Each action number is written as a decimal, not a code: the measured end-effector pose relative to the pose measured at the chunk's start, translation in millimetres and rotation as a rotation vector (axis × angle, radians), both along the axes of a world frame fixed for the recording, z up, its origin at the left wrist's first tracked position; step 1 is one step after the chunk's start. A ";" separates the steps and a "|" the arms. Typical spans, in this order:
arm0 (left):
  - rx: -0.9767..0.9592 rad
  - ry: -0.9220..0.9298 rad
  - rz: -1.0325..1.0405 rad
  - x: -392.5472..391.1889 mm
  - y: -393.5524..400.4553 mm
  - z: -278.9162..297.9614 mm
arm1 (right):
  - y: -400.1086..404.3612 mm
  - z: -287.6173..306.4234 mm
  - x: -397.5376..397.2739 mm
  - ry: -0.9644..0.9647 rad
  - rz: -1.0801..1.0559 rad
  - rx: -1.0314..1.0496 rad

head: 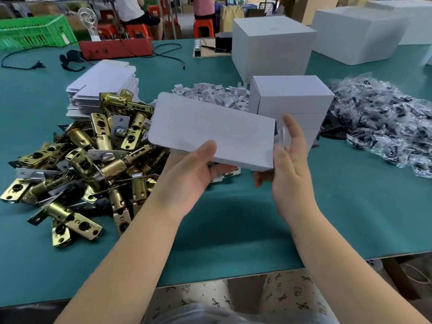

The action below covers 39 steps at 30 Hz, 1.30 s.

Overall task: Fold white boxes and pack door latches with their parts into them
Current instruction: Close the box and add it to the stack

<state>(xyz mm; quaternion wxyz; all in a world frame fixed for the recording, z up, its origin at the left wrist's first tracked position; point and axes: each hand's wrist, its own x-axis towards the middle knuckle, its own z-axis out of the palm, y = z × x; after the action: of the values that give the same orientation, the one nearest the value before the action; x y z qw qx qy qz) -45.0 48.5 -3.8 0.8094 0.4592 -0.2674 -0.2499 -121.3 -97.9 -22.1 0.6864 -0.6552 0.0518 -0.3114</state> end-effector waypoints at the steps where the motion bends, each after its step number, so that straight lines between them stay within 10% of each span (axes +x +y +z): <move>1: -0.022 0.068 0.030 0.6 -1.1 0.5 | 1.6 1.0 -1.6 -0.010 -0.007 -0.048; 15: -0.011 0.364 0.119 9.5 2.6 -0.2 | 7.7 3.1 -8.0 -0.042 0.098 -0.222; 39: 0.082 0.118 0.166 -2.3 -4.3 0.4 | -2.6 0.0 -2.6 0.053 -0.057 -0.105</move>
<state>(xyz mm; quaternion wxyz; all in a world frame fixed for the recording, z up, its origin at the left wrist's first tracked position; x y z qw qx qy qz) -47.3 44.2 -3.4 0.8223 0.4970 -0.1699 -0.2191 -123.9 -100.5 -22.1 0.6402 -0.6966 0.0721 -0.3156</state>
